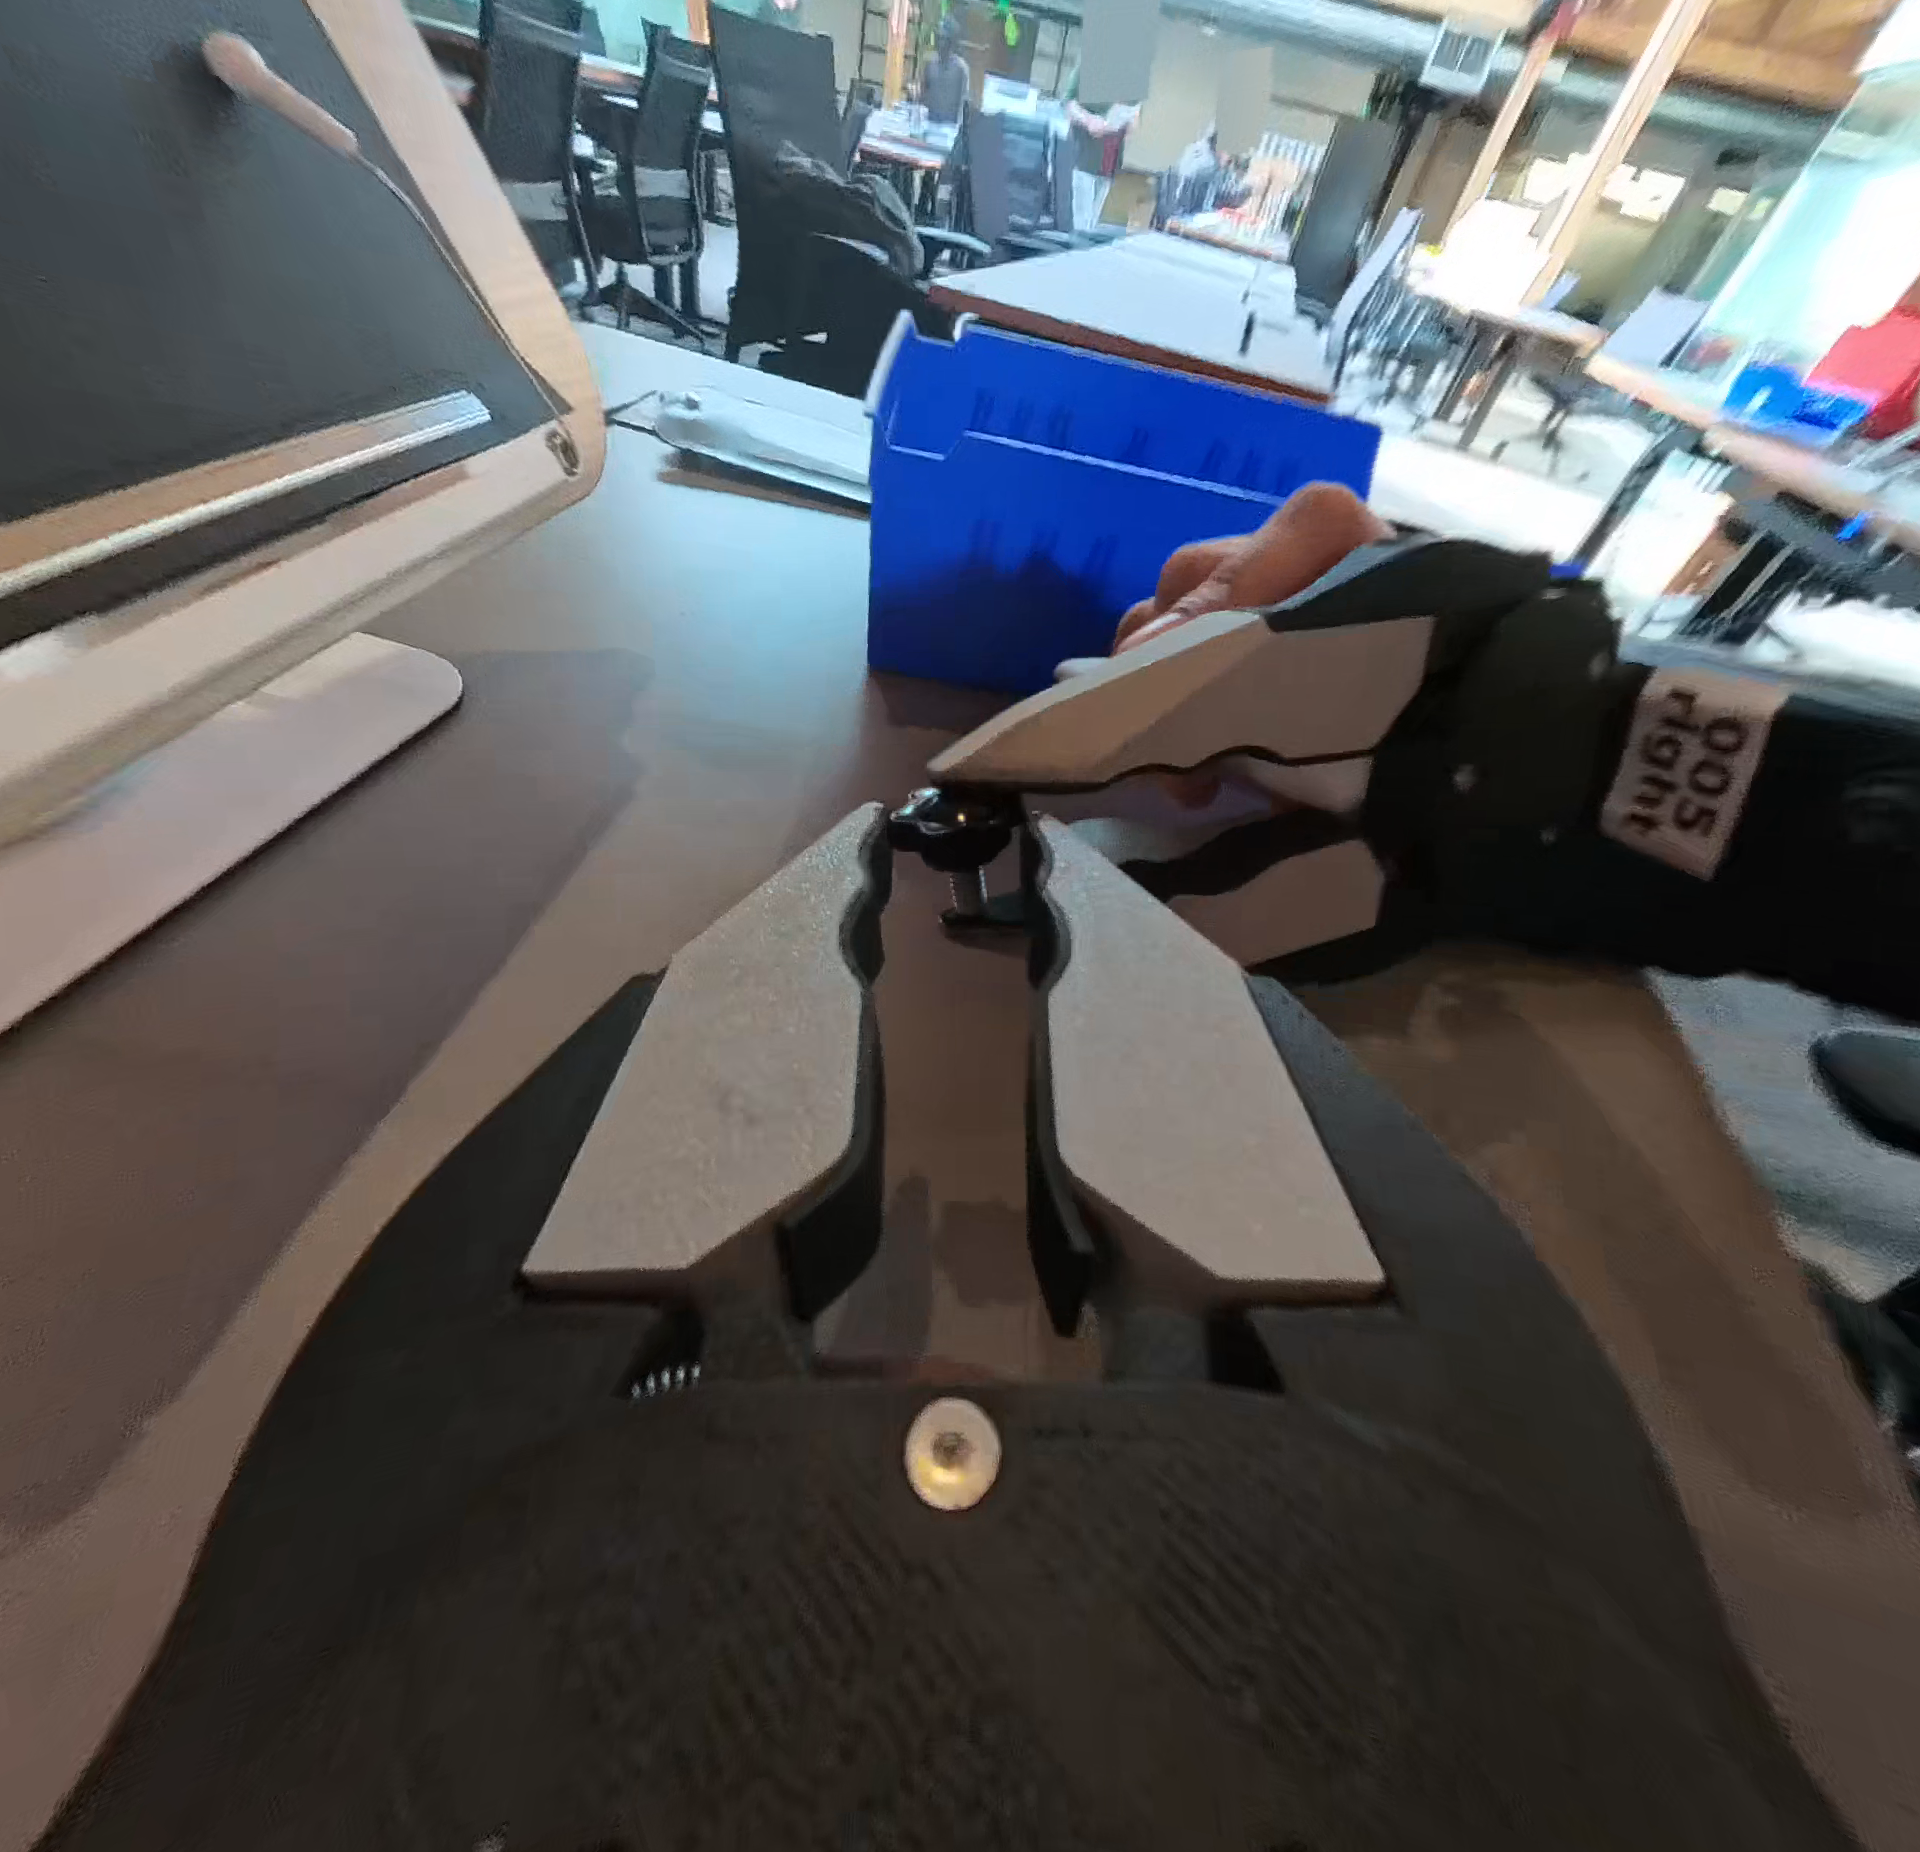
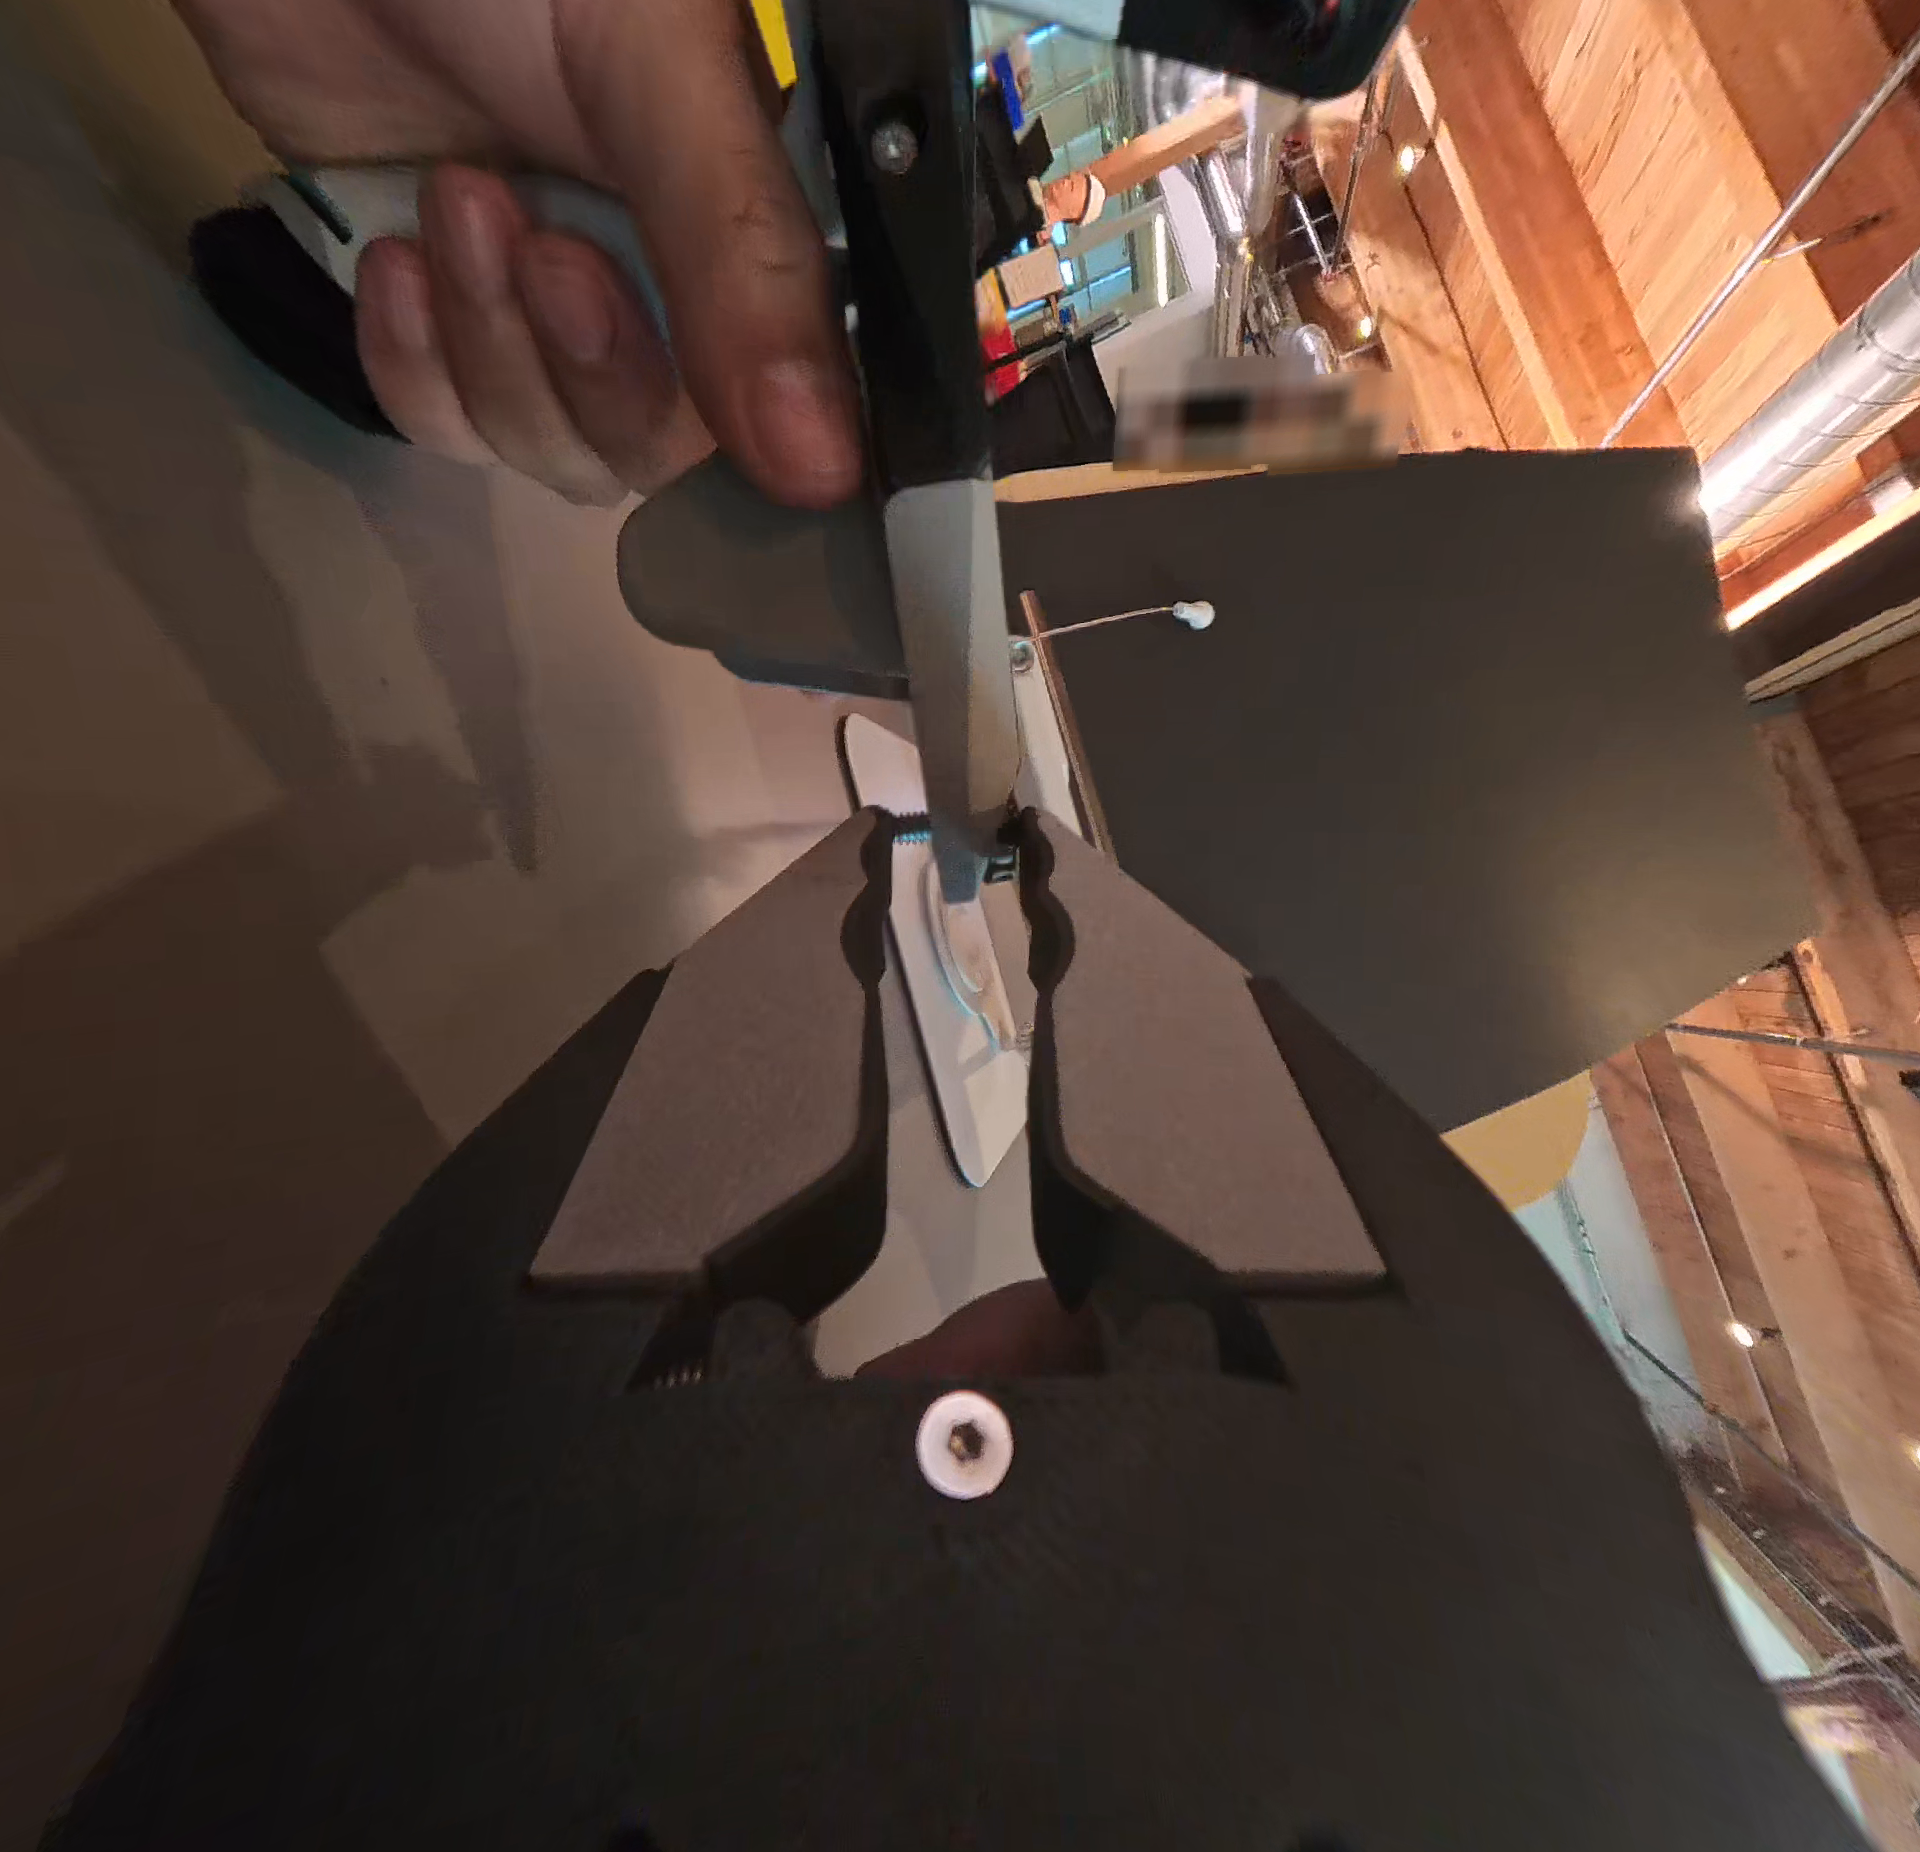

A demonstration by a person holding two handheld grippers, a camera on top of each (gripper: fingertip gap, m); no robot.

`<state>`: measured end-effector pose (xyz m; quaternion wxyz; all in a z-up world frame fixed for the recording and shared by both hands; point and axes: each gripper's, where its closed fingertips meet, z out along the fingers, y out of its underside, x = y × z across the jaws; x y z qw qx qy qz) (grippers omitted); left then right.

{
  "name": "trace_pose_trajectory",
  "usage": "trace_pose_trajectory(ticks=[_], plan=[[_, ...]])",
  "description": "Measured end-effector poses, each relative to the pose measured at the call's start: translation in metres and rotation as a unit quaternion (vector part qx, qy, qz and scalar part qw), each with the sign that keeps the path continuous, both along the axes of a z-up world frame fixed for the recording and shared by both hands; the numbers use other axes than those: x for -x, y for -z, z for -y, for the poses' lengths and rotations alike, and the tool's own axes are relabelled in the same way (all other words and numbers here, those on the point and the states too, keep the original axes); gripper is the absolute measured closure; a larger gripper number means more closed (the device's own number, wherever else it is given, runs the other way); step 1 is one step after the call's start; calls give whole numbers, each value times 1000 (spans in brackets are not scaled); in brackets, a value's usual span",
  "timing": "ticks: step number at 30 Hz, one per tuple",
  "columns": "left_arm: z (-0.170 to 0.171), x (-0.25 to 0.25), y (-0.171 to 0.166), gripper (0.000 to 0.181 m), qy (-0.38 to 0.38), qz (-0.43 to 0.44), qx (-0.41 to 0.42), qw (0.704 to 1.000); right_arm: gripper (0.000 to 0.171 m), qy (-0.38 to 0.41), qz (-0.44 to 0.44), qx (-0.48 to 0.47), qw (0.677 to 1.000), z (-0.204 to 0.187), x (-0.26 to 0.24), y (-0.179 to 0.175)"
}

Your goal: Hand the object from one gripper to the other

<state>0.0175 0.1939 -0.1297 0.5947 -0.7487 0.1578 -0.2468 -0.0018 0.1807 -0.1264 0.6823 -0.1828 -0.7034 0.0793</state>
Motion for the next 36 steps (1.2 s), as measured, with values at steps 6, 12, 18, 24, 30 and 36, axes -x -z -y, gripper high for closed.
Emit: trace_pose_trajectory(ticks=[6,12,18,24,30,36], plan=[[-12,41,4,159,-156,-319,-92,930,129,-19,47,153,987,-3,-1,11],[-5,16,-12,159,-129,-496,-259,819,121,-68,88,434,894,-3,-3,6],[2,12,-17,159,-108,-479,-301,818,135,-166,88,608,772,2,-15,-25],[5,14,-21,159,-116,-488,-307,809,135,-144,104,611,771,2,-10,-14],[-7,15,6,159,-116,-572,-224,780,154,-79,89,559,821,-1,4,3],[-7,14,5,158,-125,-557,-208,794,155,-92,124,643,750,-3,3,3]])
